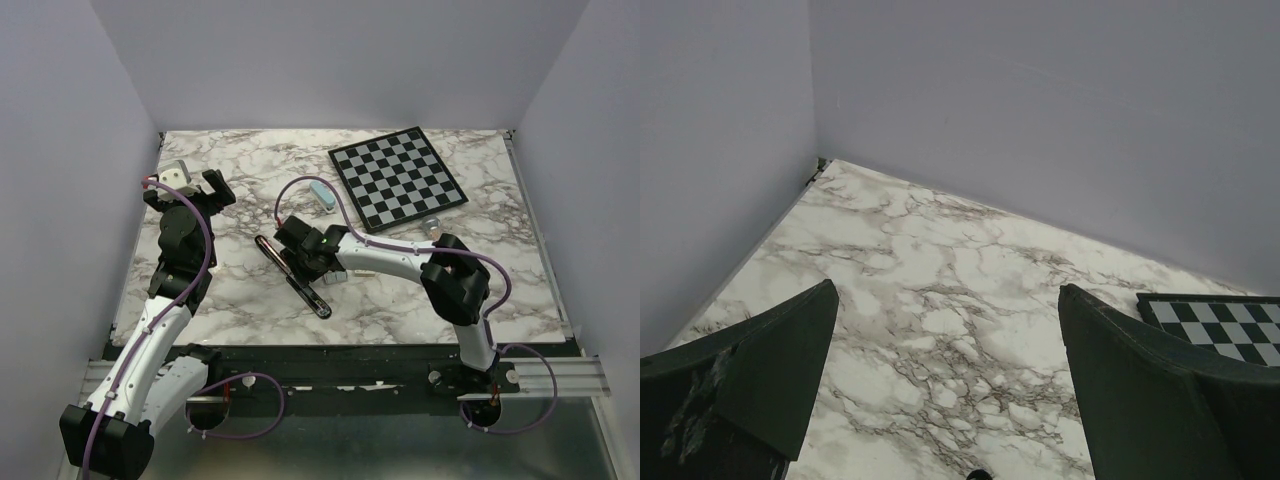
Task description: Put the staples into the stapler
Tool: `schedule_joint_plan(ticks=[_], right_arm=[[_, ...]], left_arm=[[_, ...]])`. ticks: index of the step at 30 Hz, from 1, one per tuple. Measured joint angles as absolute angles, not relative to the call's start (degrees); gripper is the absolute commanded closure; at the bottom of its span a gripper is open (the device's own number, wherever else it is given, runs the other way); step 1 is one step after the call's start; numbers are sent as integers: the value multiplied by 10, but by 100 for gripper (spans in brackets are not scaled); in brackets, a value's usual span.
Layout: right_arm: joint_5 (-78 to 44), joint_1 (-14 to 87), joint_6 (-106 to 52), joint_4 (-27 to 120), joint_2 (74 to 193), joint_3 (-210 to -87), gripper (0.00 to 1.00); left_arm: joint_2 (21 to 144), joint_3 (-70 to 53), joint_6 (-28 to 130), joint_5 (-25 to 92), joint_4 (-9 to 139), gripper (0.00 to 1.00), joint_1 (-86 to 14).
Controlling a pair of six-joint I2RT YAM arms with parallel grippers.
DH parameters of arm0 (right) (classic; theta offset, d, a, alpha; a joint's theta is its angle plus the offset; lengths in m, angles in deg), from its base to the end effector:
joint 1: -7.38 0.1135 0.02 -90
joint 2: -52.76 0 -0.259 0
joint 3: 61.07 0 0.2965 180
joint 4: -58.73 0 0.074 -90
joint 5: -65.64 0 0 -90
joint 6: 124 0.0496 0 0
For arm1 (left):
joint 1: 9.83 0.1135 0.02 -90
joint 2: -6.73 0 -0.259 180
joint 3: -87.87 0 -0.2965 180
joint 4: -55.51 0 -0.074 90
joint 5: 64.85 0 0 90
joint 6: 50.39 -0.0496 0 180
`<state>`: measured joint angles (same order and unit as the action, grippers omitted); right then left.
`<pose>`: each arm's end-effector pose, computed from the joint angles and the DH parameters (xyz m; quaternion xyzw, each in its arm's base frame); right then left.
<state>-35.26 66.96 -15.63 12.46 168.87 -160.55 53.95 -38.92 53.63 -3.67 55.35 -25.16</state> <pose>0.2481 0.4040 0.1520 -0.3198 0.9137 0.0749 0.2394 0.2530 -0.0446 0.3471 -0.1777 0.6492 -0.0217 0.7392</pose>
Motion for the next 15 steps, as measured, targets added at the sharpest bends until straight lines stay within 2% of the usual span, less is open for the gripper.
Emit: schedule_joint_plan(ticks=[15], right_arm=[[-328, 670, -154, 127, 1657, -1560, 46]], left_arm=[[540, -389, 537, -37, 554, 1, -249]])
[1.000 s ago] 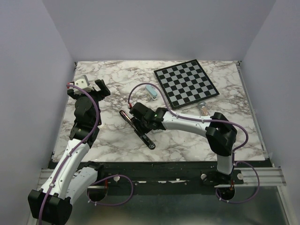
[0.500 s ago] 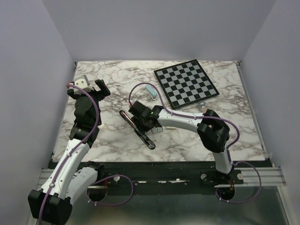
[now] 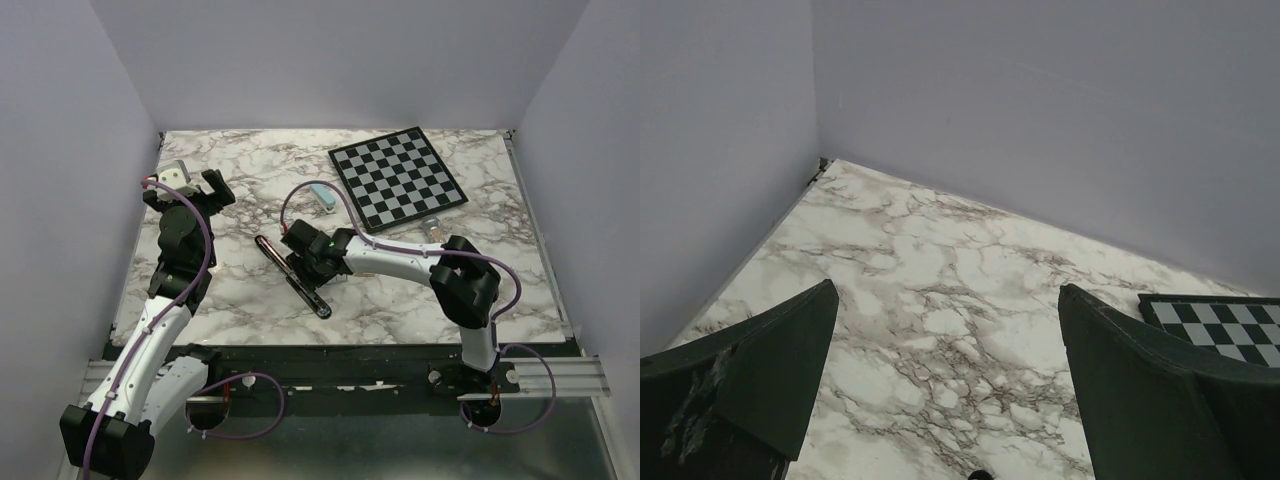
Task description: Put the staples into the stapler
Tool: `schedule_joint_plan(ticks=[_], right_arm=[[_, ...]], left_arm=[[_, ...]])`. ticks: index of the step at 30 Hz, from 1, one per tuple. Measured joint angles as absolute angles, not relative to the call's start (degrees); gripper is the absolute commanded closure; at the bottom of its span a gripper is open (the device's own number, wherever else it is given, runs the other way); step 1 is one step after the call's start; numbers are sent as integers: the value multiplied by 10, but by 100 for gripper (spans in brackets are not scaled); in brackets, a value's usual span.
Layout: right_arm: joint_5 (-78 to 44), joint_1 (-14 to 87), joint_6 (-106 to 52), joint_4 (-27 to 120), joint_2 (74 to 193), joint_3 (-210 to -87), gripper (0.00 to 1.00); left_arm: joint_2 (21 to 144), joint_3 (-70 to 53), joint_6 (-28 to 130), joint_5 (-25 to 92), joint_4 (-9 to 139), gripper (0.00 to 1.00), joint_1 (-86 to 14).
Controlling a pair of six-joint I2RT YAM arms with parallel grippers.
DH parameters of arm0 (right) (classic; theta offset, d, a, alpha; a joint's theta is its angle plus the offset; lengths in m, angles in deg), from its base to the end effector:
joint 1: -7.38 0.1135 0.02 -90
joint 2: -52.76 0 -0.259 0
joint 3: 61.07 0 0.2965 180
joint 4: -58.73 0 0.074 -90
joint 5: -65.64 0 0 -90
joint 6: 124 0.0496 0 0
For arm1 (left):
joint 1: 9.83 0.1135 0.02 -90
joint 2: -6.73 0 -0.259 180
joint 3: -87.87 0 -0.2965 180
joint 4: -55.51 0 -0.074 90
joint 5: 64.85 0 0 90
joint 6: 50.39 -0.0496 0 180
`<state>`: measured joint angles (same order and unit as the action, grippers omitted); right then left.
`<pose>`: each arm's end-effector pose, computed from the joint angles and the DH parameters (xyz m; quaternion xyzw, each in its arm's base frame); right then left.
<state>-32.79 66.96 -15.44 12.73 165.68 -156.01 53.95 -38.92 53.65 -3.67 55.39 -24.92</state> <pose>0.2376 0.3903 0.1499 -0.3250 0.9159 0.0859 0.2194 0.2532 -0.0435 0.3470 -0.1792 0.6491 -0.0202 0.7391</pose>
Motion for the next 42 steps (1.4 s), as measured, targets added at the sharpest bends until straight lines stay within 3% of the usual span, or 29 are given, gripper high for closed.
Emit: schedule_joint_plan(ticks=[27, 35, 42], right_arm=[[-299, 688, -141, 104, 1600, -1493, 45], [-297, 689, -141, 110, 1544, -1480, 21], [-289, 689, -145, 211, 1444, -1396, 15]], left_arm=[[542, -389, 542, -33, 558, 1, -249], [542, -389, 542, -33, 558, 1, -249], [554, -389, 549, -22, 562, 1, -249]])
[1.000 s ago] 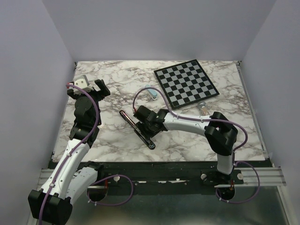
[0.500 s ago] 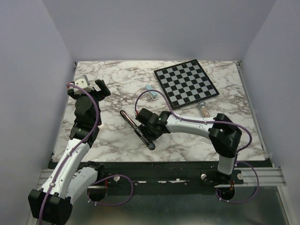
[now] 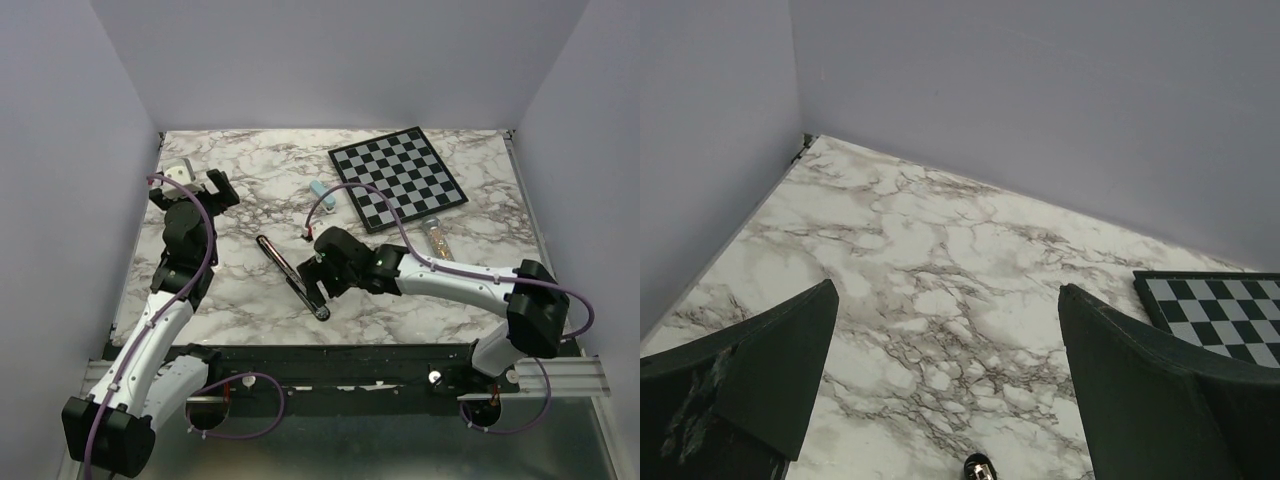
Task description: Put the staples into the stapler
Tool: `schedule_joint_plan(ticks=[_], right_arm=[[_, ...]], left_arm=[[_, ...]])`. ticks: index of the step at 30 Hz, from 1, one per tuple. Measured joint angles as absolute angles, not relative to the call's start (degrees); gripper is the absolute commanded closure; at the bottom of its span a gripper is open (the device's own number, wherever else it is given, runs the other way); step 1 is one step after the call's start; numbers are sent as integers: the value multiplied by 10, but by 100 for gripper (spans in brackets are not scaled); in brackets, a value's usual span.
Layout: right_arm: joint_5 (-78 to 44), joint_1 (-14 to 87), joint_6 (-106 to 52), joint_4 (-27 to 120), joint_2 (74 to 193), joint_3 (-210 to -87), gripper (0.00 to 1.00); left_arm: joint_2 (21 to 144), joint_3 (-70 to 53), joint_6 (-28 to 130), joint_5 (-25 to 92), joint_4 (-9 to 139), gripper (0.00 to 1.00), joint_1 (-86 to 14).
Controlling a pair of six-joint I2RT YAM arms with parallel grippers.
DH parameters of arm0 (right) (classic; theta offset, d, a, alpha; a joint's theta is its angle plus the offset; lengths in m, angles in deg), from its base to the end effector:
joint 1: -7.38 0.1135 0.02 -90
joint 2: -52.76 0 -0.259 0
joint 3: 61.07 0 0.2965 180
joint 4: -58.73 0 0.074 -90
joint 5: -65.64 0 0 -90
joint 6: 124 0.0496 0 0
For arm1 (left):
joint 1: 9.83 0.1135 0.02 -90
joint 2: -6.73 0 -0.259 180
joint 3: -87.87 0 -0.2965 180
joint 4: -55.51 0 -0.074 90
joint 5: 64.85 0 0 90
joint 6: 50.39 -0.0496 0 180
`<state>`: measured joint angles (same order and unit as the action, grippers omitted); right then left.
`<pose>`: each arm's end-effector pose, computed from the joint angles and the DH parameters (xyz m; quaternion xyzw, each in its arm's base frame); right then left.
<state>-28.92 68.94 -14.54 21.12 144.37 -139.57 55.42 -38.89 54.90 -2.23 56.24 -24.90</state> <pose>0.1912 0.3448 0.2096 -0.3255 0.8831 0.1897 0.2797 0.2593 -0.0462 0.3394 -0.1741 0.6634 -0.0298 0.7271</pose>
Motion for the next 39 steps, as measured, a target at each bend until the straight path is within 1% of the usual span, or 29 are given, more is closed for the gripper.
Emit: schedule_joint_plan(ticks=[6, 11, 18, 24, 34, 39], right_arm=[[-277, 689, -161, 339, 1375, -1276, 12], [-274, 689, -181, 429, 1339, -1200, 11], [-263, 689, -217, 543, 1327, -1133, 11], [-245, 690, -244, 616, 1327, -1099, 10], [-245, 689, -258, 663, 1330, -1074, 11], [-244, 689, -263, 666, 1348, -1074, 17]], left_arm=[[597, -369, 585, 12, 592, 1, -249], [647, -333, 642, 48, 665, 1, -249], [652, -367, 717, 69, 734, 1, -249], [693, -383, 767, 89, 793, 1, -249], [837, -323, 806, 123, 843, 1, -249], [907, -275, 816, 132, 853, 4, -249]])
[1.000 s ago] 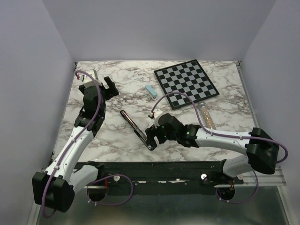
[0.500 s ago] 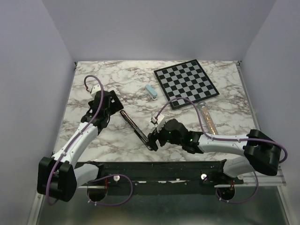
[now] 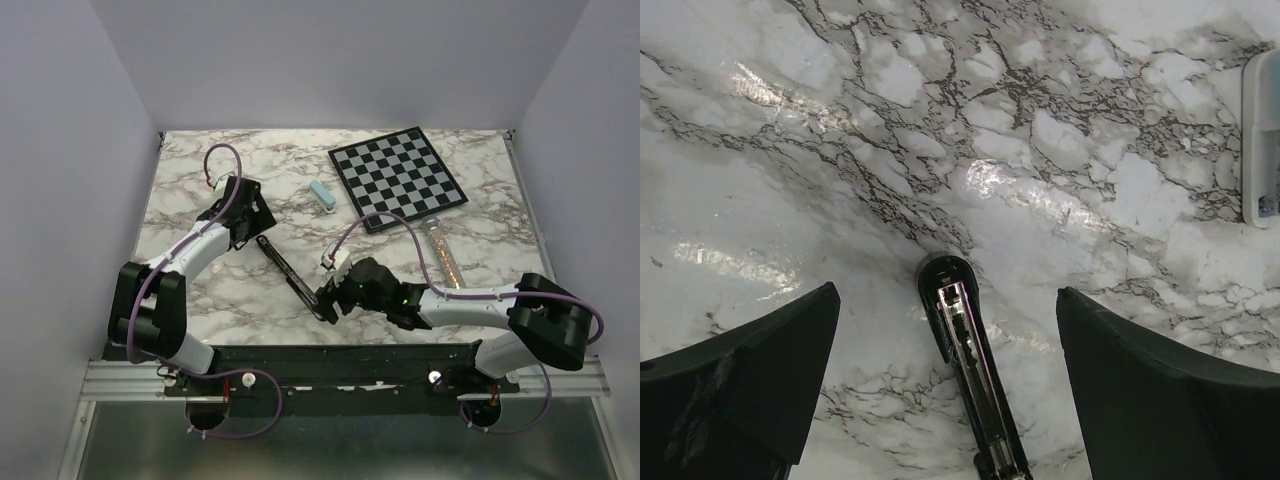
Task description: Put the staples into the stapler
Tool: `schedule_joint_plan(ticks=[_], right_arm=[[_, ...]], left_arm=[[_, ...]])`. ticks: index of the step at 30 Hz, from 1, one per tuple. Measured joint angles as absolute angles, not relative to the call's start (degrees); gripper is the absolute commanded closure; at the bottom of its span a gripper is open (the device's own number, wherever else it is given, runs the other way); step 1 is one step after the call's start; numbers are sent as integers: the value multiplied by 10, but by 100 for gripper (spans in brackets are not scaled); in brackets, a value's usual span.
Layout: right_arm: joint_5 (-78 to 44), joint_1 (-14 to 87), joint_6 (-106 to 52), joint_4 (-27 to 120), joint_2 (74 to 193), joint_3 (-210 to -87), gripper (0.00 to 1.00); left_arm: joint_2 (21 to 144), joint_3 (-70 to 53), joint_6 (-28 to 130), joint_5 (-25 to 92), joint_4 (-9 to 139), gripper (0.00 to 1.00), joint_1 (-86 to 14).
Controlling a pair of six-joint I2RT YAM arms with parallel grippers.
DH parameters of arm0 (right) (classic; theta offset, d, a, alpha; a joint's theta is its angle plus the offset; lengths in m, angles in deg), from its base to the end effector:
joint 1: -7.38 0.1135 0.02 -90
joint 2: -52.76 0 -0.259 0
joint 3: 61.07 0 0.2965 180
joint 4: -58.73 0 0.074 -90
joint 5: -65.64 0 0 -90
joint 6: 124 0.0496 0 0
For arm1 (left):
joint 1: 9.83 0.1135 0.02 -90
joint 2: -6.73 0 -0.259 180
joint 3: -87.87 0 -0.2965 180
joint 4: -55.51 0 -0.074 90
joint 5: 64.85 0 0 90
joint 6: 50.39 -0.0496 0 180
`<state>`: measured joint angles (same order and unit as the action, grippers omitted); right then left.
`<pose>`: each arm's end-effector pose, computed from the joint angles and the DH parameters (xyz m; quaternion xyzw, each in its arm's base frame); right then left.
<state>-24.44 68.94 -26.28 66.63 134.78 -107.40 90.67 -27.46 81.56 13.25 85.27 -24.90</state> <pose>0.1592 0.2938 0.1394 -0.3873 0.7636 0.2932 0.4254 0.3434 -0.0819 0.1807 -0.2518 0.8978 -0.0808 0.3522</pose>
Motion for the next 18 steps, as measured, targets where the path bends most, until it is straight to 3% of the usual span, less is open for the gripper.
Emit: schedule_joint_plan(ticks=[10, 18], right_arm=[[-257, 703, -273, 648, 1394, -1107, 24], [-295, 727, -285, 617, 1440, -1139, 41]], left_arm=[[1005, -233, 843, 139, 886, 12, -256], [1024, -233, 860, 142, 883, 23, -265]])
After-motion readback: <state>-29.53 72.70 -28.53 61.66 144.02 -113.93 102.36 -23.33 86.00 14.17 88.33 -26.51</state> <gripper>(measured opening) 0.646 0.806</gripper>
